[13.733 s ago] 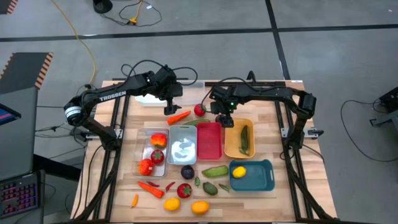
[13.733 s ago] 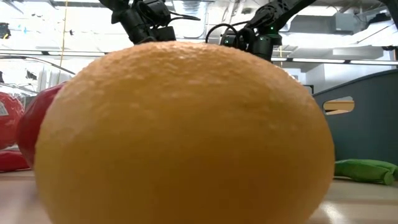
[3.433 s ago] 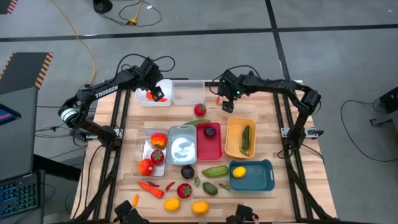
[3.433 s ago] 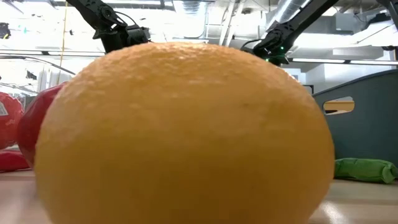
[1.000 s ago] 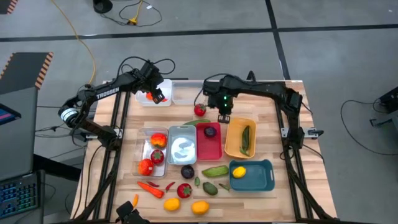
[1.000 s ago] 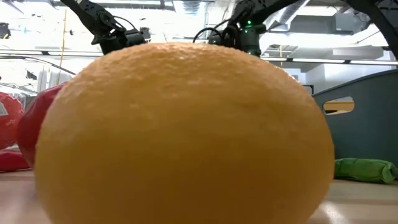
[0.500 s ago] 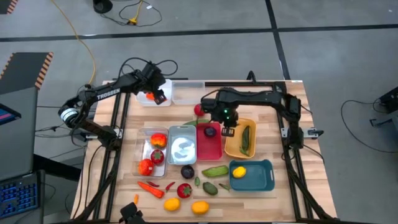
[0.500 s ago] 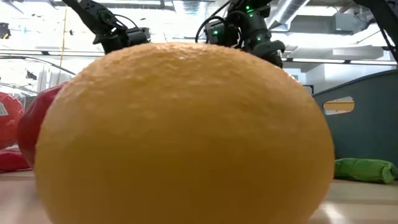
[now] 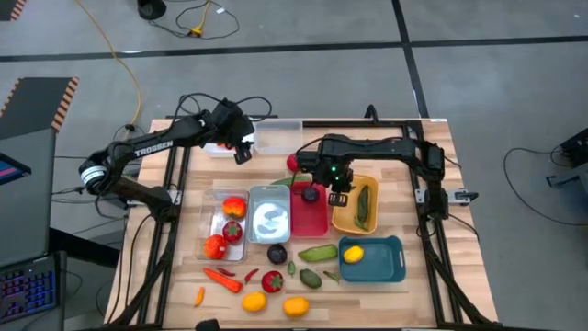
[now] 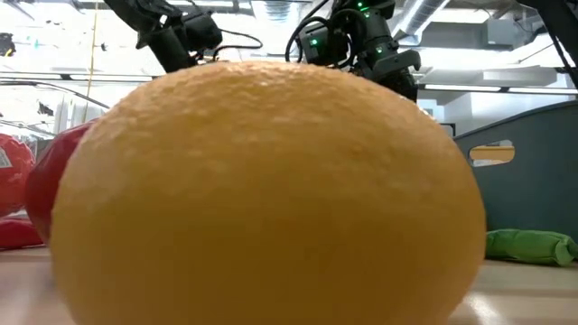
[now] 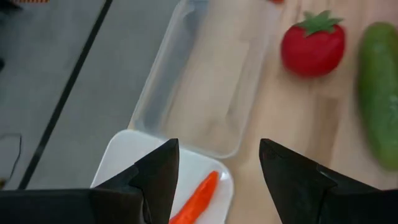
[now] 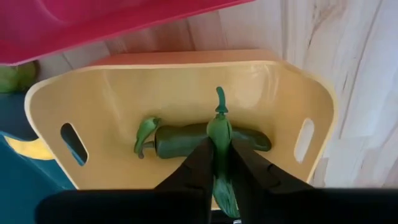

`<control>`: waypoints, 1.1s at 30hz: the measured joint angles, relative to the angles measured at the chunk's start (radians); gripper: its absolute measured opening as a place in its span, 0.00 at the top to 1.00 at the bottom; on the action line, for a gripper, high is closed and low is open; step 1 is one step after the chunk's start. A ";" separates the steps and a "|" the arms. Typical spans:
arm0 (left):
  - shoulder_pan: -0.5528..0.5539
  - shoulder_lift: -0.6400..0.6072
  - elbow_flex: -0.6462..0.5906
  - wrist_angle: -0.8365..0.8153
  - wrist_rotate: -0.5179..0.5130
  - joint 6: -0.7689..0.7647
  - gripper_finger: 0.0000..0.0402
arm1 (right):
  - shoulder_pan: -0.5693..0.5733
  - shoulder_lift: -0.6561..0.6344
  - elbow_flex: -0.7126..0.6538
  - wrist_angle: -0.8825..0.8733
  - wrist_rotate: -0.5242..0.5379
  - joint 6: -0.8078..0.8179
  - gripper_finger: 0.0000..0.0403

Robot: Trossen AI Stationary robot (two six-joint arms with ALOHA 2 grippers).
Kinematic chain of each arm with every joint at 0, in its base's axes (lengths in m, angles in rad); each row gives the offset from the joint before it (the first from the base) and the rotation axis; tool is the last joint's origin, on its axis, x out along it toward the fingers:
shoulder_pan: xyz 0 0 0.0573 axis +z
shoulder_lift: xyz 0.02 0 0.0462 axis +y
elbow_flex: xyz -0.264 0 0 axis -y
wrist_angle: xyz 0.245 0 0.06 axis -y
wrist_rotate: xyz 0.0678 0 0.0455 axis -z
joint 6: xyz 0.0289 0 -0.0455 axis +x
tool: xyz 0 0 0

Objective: Sort produce into baskets
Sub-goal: Put the green chili pepper into the yellow bin, then put the orange chili pepper into the yellow bin

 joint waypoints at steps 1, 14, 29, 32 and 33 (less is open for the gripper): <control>-0.012 -0.007 0.000 -0.001 0.000 0.000 0.48 | 0.000 0.000 0.000 0.000 0.000 0.000 0.77; -0.107 -0.033 0.000 -0.001 -0.001 0.001 0.48 | -0.001 0.000 0.000 0.000 0.000 0.032 0.41; -0.165 -0.033 0.000 -0.001 -0.040 0.008 0.48 | -0.100 0.000 0.000 0.120 0.048 -0.245 0.42; -0.167 -0.033 0.000 -0.001 -0.039 0.006 0.48 | -0.143 0.000 0.000 0.212 0.102 -0.265 0.43; -0.167 -0.033 0.000 -0.001 -0.039 0.006 0.48 | -0.160 0.000 0.000 0.254 0.110 -0.266 0.43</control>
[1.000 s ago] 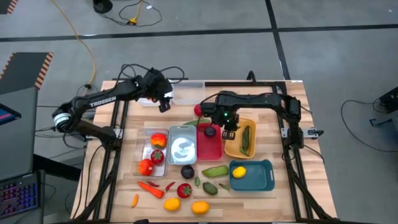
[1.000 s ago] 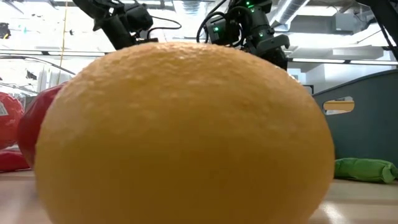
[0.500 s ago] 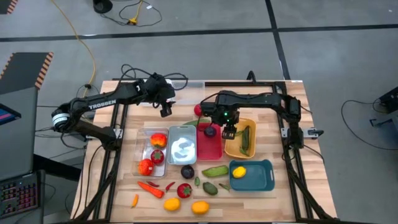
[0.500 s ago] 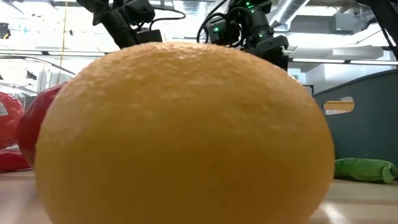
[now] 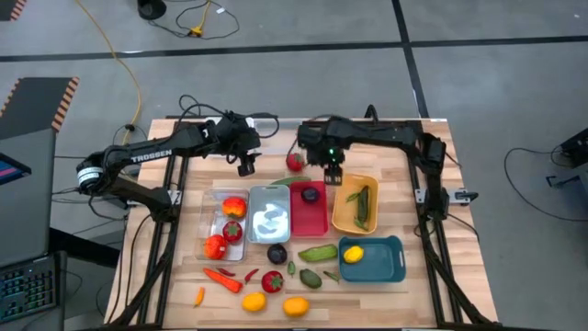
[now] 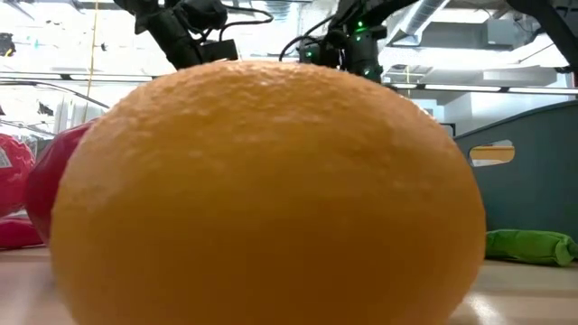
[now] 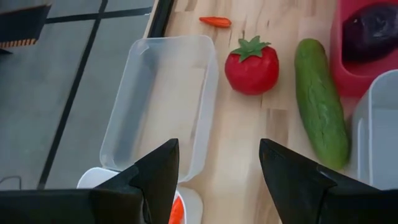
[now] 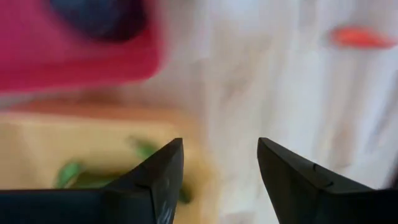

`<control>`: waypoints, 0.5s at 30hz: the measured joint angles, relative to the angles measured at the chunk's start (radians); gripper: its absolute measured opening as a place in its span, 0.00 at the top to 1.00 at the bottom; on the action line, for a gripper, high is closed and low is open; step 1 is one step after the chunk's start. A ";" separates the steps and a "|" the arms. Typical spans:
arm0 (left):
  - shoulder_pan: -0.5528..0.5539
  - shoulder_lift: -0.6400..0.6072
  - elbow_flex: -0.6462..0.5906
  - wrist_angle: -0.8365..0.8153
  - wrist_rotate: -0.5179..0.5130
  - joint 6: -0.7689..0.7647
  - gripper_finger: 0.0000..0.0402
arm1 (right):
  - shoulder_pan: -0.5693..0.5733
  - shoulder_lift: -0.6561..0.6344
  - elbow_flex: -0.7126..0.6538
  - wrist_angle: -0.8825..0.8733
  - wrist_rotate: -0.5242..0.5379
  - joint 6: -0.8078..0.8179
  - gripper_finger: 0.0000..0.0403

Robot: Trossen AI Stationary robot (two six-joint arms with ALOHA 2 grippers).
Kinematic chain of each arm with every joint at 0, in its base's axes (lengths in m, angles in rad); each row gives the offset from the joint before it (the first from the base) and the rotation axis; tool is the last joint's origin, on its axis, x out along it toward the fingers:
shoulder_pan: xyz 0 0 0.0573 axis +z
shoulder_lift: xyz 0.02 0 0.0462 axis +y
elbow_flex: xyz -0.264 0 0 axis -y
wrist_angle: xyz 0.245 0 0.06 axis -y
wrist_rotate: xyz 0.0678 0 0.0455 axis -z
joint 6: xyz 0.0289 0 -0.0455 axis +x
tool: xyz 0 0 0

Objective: Sort produce into baskets
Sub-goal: Put the orange chili pepper into the yellow bin

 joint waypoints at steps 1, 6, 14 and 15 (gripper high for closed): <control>0.000 0.000 0.000 0.000 0.000 0.000 0.48 | -0.019 0.001 0.000 0.048 0.000 0.001 0.43; 0.000 0.000 0.000 0.000 0.000 0.000 0.48 | -0.114 0.007 -0.026 0.265 -0.009 0.116 0.43; 0.000 0.000 0.000 -0.001 -0.023 -0.001 0.48 | -0.240 0.007 -0.099 0.417 -0.012 0.421 0.43; 0.000 0.000 0.000 -0.001 -0.024 -0.002 0.48 | -0.248 0.008 -0.109 0.425 -0.012 0.440 0.43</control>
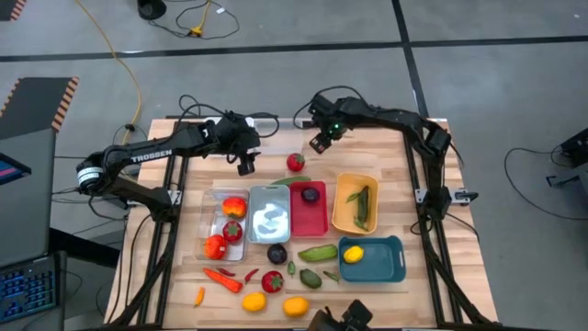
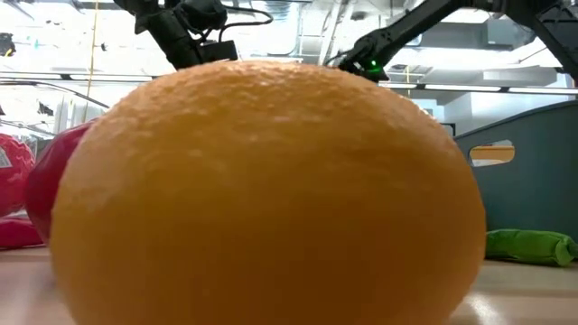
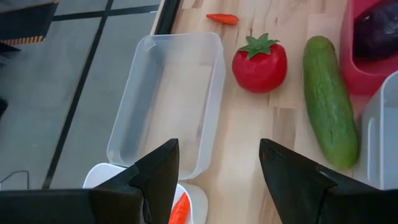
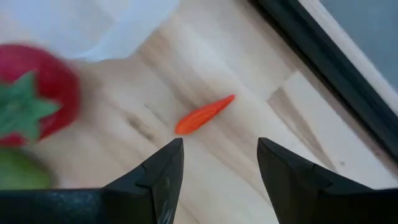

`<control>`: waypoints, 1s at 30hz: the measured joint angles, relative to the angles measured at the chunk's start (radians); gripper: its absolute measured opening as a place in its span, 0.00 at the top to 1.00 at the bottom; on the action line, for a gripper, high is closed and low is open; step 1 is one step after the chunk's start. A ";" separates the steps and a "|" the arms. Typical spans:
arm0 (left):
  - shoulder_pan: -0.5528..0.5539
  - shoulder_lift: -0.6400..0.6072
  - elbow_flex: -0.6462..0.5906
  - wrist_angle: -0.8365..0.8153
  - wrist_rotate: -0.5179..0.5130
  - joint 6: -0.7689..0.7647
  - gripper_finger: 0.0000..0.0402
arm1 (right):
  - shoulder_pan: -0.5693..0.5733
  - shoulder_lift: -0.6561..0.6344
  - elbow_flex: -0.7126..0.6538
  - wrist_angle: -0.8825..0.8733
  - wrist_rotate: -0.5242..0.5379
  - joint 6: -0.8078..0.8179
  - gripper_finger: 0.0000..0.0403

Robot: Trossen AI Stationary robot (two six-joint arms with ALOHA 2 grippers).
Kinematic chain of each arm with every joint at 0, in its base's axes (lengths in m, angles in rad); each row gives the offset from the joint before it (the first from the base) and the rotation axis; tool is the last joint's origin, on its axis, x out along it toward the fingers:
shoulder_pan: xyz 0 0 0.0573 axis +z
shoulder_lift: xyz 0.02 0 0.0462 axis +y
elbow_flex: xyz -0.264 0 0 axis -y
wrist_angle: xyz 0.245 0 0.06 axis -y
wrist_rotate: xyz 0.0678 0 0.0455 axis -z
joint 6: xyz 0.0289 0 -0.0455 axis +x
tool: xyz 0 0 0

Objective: Sort produce into baskets
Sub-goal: Put the orange chili pepper into the yellow bin

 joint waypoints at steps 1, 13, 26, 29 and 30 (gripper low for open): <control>0.000 0.000 0.000 0.000 0.000 0.000 0.48 | -0.005 0.000 -0.011 0.009 -0.001 0.012 0.43; 0.000 0.000 0.000 0.000 -0.001 -0.021 0.48 | -0.006 0.000 -0.126 0.225 -0.003 0.057 0.43; 0.000 0.000 0.000 0.000 0.010 -0.024 0.48 | -0.006 0.000 -0.226 0.306 -0.004 0.084 0.43; 0.000 0.000 0.000 0.000 0.010 -0.024 0.48 | -0.006 0.000 -0.240 0.339 -0.007 0.069 0.43; 0.000 0.000 0.000 0.000 0.010 -0.024 0.48 | -0.006 0.000 -0.241 0.348 -0.007 0.069 0.43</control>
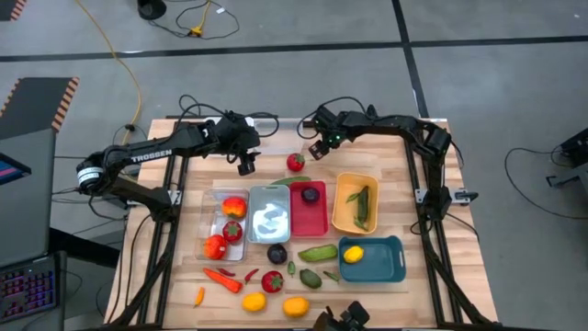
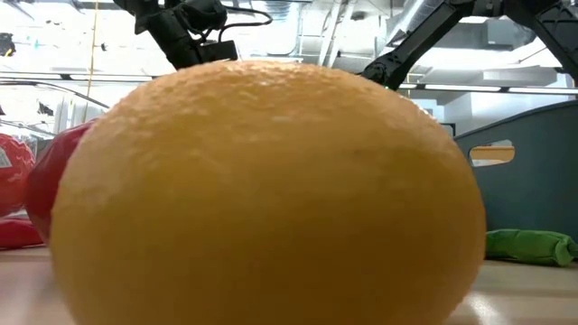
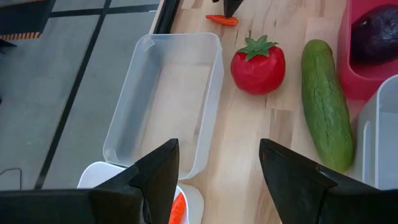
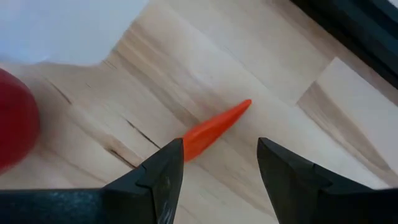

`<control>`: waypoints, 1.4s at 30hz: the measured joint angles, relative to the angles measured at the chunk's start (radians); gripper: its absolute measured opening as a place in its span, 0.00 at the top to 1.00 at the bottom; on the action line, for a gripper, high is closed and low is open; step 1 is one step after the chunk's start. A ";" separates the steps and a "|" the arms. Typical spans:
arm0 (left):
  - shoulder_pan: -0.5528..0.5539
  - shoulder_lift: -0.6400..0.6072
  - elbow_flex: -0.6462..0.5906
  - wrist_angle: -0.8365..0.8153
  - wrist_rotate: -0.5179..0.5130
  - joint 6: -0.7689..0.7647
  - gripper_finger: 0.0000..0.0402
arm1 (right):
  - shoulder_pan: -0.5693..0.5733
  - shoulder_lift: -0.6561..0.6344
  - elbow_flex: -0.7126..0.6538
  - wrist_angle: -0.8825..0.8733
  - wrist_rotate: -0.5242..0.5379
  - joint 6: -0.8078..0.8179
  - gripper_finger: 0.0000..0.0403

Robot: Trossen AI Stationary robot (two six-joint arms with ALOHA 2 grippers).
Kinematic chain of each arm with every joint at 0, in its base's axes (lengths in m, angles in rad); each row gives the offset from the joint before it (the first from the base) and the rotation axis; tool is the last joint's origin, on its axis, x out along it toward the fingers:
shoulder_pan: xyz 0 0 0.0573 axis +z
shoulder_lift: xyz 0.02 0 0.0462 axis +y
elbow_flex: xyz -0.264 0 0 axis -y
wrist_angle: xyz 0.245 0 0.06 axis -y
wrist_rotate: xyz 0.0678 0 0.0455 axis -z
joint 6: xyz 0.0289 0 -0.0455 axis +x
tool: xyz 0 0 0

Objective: Sort produce into baskets
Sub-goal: Put the orange chili pepper into the yellow bin

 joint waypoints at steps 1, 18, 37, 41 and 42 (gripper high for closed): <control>0.000 0.000 0.000 0.000 0.000 0.000 0.48 | 0.000 0.000 -0.001 0.008 0.000 0.000 0.43; 0.000 0.000 0.000 -0.001 0.003 0.000 0.48 | 0.028 0.087 0.005 0.055 -0.009 -0.011 0.43; 0.000 0.000 0.000 0.000 0.003 -0.002 0.48 | 0.027 0.101 0.114 -0.135 -0.021 -0.090 0.86; 0.000 0.000 0.000 0.000 0.004 -0.003 0.48 | 0.028 0.102 0.177 -0.247 -0.023 -0.116 0.86; 0.000 0.000 0.000 0.000 0.004 -0.003 0.48 | 0.029 0.102 0.195 -0.278 -0.023 -0.116 0.86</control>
